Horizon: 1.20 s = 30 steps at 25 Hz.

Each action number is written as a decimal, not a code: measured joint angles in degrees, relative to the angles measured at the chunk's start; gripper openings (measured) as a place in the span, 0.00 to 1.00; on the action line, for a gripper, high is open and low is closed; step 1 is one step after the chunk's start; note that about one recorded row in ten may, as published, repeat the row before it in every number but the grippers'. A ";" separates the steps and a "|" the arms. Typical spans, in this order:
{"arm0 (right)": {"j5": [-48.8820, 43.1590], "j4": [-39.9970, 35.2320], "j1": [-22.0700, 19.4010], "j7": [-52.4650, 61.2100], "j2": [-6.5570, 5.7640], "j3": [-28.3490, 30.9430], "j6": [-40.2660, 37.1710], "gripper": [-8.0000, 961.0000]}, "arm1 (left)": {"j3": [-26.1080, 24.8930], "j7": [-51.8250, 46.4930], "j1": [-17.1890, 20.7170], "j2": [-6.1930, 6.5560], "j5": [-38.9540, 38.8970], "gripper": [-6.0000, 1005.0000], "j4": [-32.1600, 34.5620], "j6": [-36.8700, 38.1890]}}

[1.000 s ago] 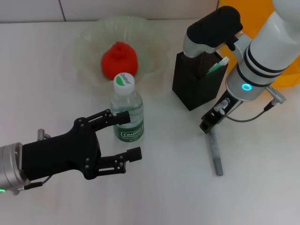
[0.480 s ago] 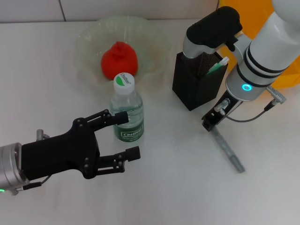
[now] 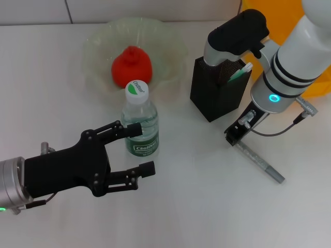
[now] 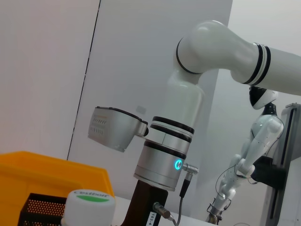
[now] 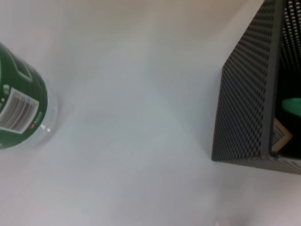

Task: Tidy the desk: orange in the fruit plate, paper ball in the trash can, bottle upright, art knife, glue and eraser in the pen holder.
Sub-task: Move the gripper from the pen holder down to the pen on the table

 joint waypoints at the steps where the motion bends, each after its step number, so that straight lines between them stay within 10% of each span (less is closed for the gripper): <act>1: 0.00 -0.01 -0.03 -0.09 -0.01 0.00 -0.01 0.18 | 0.00 0.00 0.00 0.00 0.00 0.86 0.00 0.00; 22: 5.97 -15.46 -9.57 -10.08 -0.35 7.12 -5.80 0.01 | -0.63 -0.11 0.54 0.00 -0.68 0.86 0.00 0.33; 30: 5.57 -12.47 -8.32 -11.33 -0.43 5.58 -7.38 0.09 | -0.62 -0.22 0.16 -0.01 -0.71 0.86 0.00 0.09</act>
